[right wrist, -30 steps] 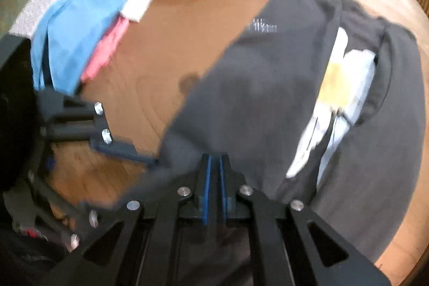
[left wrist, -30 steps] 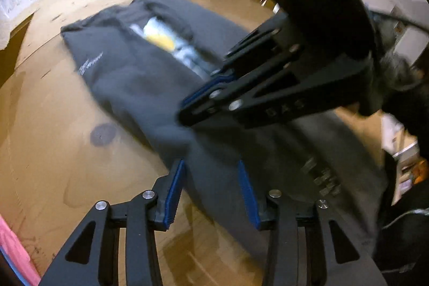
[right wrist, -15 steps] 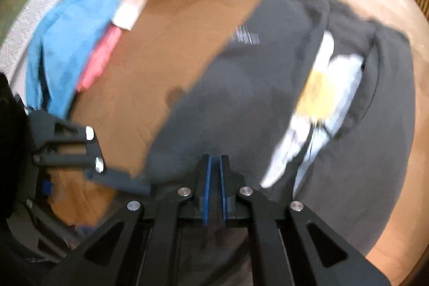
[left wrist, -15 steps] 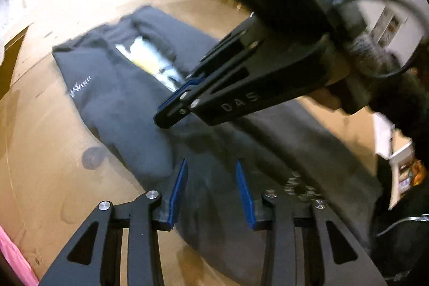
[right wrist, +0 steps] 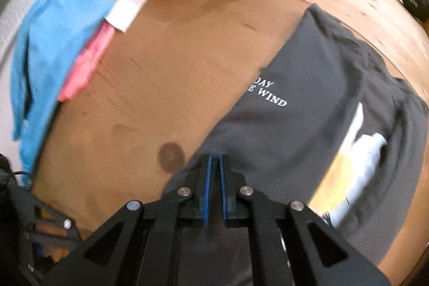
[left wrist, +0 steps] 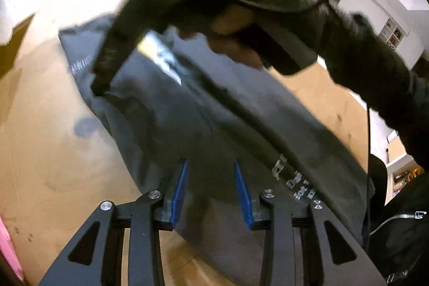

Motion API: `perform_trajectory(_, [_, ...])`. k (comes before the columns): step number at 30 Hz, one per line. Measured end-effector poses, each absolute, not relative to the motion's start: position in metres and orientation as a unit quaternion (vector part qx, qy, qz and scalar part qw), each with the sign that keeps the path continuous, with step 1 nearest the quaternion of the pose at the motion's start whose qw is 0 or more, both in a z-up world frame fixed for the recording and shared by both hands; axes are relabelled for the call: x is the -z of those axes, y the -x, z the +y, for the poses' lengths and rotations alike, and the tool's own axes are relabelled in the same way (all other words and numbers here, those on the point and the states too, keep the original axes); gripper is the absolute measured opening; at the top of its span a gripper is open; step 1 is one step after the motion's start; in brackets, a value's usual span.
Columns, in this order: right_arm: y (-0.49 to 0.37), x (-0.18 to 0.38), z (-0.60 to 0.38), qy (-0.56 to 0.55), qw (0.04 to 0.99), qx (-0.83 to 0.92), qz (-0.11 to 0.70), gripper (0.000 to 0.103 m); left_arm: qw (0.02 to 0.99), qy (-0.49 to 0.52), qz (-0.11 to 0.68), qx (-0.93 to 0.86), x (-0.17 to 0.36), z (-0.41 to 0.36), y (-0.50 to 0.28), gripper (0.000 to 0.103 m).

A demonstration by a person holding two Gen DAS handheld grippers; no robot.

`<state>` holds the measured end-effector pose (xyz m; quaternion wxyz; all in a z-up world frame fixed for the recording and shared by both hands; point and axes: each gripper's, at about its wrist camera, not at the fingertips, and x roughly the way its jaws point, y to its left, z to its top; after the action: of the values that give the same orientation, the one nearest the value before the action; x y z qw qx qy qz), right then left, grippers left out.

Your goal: Fold clothes

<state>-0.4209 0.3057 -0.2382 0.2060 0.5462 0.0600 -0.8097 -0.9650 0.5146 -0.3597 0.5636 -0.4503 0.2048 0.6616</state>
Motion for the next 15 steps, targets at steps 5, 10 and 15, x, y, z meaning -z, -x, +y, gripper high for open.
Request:
perform_trajectory(5, [0.419, 0.224, 0.334, -0.536, 0.2, 0.82, 0.001, 0.008, 0.56, 0.455, 0.217, -0.657, 0.358, 0.512, 0.952, 0.036])
perform_trajectory(10, [0.375, 0.226, 0.359, -0.548, 0.19, 0.814, -0.026, 0.021, 0.562, 0.454, 0.225, -0.654, 0.349, 0.497, 0.926, 0.037])
perform_trajectory(15, [0.31, 0.192, 0.384, -0.522, 0.178, 0.829, -0.093, 0.021, 0.535, 0.462, 0.206, -0.677, 0.334, 0.469, 0.903, 0.037])
